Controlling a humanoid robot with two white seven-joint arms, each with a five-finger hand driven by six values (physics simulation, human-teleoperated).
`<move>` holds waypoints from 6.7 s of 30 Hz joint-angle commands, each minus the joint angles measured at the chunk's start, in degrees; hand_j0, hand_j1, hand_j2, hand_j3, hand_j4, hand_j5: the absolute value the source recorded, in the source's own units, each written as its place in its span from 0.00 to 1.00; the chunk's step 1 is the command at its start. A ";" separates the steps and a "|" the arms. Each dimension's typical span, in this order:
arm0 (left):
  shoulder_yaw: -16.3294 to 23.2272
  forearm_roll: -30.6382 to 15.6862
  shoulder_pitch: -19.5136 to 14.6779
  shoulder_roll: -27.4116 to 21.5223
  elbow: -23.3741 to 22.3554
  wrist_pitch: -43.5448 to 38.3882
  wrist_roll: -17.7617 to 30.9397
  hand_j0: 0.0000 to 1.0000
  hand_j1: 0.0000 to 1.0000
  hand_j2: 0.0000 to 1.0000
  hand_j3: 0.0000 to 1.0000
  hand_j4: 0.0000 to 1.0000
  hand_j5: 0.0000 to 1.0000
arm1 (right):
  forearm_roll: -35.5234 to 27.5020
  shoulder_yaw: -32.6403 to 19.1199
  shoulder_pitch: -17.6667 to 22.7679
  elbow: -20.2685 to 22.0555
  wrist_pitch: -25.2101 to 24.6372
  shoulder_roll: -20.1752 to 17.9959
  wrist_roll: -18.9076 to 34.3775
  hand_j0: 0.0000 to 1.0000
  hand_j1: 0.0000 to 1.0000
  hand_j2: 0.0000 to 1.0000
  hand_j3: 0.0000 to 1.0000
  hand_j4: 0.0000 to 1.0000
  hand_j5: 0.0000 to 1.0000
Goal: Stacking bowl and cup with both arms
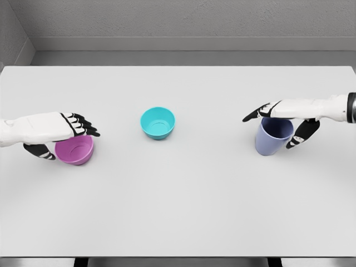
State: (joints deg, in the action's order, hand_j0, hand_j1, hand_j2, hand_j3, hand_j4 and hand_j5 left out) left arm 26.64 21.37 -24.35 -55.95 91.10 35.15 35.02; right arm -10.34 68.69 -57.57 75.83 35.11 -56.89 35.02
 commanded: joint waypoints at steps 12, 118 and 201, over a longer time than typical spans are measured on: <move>1.22 0.42 0.00 2.17 -2.86 -0.15 -0.02 1.00 1.00 1.00 1.00 1.00 1.00 | 0.40 -0.05 -0.18 0.02 -0.13 -0.24 -0.02 1.00 1.00 1.00 1.00 1.00 1.00; 6.76 2.88 -10.19 9.98 -3.56 -0.15 -0.02 0.66 0.66 0.66 0.66 0.66 0.66 | 0.40 -0.05 -0.35 0.11 -0.11 -0.59 -0.02 1.00 1.00 1.00 1.00 1.00 1.00; 22.58 4.20 -29.18 24.67 -14.46 -0.15 -0.02 0.65 0.65 0.65 0.65 0.65 0.65 | 0.58 -0.05 -0.44 0.20 -0.11 -0.77 -0.02 1.00 1.00 1.00 1.00 1.00 1.00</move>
State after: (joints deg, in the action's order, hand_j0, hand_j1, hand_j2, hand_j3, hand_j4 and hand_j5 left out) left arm 49.17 25.85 -53.61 -31.27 76.89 35.18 35.07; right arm -9.38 68.71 -58.01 76.07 35.14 -57.63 35.02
